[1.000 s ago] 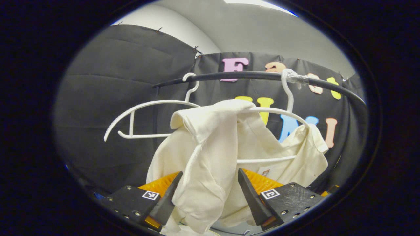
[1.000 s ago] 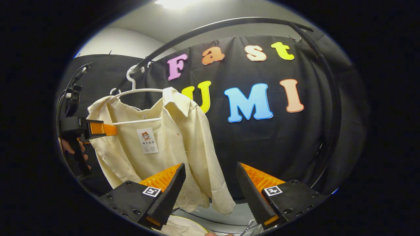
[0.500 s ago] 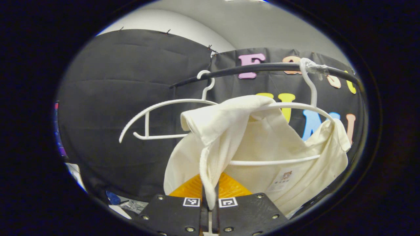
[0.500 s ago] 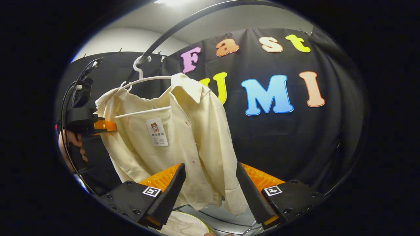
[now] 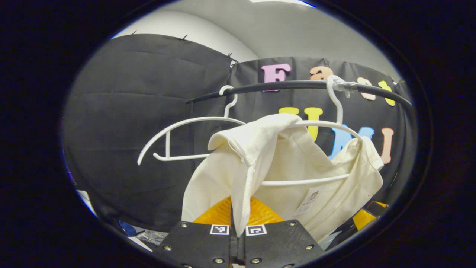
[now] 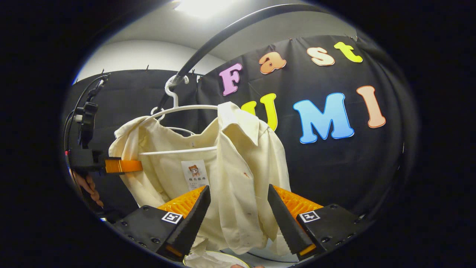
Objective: Grasp the clothes on the hanger with both hands and then place them into the laundry hamper below.
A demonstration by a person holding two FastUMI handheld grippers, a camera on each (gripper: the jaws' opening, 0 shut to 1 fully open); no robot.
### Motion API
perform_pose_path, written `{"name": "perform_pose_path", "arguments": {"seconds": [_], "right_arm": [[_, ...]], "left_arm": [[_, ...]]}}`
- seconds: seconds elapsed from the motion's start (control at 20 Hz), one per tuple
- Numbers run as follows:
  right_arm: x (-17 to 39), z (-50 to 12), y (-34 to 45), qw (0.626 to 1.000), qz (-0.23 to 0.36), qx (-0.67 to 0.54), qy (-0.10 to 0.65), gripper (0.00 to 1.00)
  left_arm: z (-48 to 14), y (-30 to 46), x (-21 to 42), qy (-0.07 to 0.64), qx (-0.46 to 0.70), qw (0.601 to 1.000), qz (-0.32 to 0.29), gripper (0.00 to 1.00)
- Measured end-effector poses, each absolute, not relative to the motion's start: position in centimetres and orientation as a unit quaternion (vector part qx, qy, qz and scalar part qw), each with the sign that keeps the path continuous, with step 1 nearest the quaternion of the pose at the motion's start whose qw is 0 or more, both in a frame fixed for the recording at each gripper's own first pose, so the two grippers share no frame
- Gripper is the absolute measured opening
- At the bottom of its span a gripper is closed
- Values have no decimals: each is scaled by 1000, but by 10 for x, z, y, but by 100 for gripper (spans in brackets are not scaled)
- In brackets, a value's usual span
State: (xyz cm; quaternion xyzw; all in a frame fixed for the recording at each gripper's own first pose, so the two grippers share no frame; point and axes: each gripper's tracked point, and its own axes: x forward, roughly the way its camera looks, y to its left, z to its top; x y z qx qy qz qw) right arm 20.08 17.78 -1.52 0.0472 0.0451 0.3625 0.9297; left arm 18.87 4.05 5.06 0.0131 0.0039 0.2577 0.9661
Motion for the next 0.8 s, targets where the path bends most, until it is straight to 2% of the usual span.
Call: {"name": "perform_pose_path", "arguments": {"seconds": [0.35,0.55,0.8], "right_arm": [[219,-12,219,953,301,21,31,98],[241,-9,231,968,250,8,13,98],[256,-7,235,976,216,-8,-1,98]], "left_arm": [[51,37,185,10,14,979,201,0],[49,38,188,13,10,984,175,0],[49,40,187,13,10,988,152,1]]}}
